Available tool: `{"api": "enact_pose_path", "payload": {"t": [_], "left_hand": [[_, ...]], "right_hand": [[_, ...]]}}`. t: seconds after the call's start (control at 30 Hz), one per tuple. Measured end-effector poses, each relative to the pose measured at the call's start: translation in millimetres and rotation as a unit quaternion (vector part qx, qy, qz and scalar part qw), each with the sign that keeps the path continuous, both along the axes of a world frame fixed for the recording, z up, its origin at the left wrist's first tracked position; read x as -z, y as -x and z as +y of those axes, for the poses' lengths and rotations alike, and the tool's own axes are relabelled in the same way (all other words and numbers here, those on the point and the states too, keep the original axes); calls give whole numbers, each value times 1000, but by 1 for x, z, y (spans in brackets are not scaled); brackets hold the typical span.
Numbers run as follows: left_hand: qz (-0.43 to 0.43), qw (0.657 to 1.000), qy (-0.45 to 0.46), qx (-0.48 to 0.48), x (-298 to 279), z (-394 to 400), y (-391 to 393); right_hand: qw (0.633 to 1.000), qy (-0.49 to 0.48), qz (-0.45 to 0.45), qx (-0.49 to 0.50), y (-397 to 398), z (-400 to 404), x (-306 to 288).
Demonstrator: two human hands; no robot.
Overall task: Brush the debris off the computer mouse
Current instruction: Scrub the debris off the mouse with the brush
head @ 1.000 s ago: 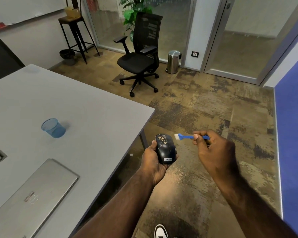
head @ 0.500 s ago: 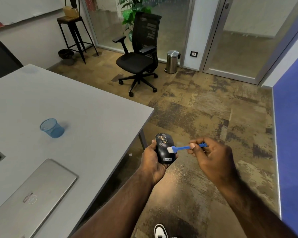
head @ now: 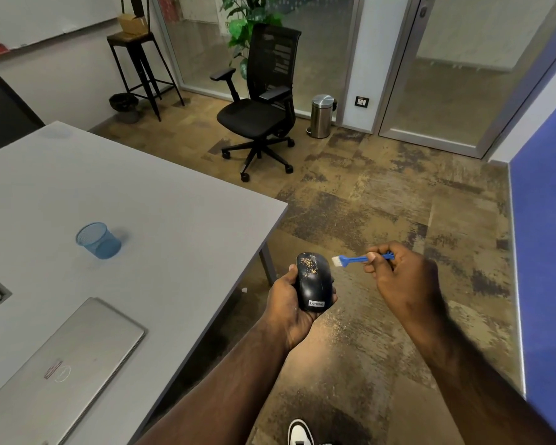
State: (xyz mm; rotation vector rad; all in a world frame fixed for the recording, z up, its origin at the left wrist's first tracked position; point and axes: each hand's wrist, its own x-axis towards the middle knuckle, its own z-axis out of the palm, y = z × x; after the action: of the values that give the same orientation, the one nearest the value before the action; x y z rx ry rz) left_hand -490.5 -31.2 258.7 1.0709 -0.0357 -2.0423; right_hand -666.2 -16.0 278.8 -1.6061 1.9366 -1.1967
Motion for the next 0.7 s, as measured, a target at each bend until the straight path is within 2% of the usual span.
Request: {"api": "enact_pose_path", "payload": {"t": [0.13, 0.2, 0.3, 0.43, 0.6, 0.7], "left_hand": [[3, 1000, 6, 1, 0, 1, 2], [3, 1000, 7, 6, 1, 1, 2], [2, 1000, 5, 14, 2, 2, 1], [3, 1000, 7, 17, 4, 2, 1], [13, 1000, 3, 13, 6, 2, 0], [13, 1000, 5, 6, 6, 1, -1]], "right_hand": [[996, 6, -90, -25, 1, -1, -4], [997, 0, -59, -43, -3, 1, -3], [1000, -18, -9, -6, 0, -5, -1], [999, -5, -47, -16, 0, -6, -1], [1000, -7, 3, -8, 3, -9, 3], [998, 7, -49, -28, 7, -9, 6]]}}
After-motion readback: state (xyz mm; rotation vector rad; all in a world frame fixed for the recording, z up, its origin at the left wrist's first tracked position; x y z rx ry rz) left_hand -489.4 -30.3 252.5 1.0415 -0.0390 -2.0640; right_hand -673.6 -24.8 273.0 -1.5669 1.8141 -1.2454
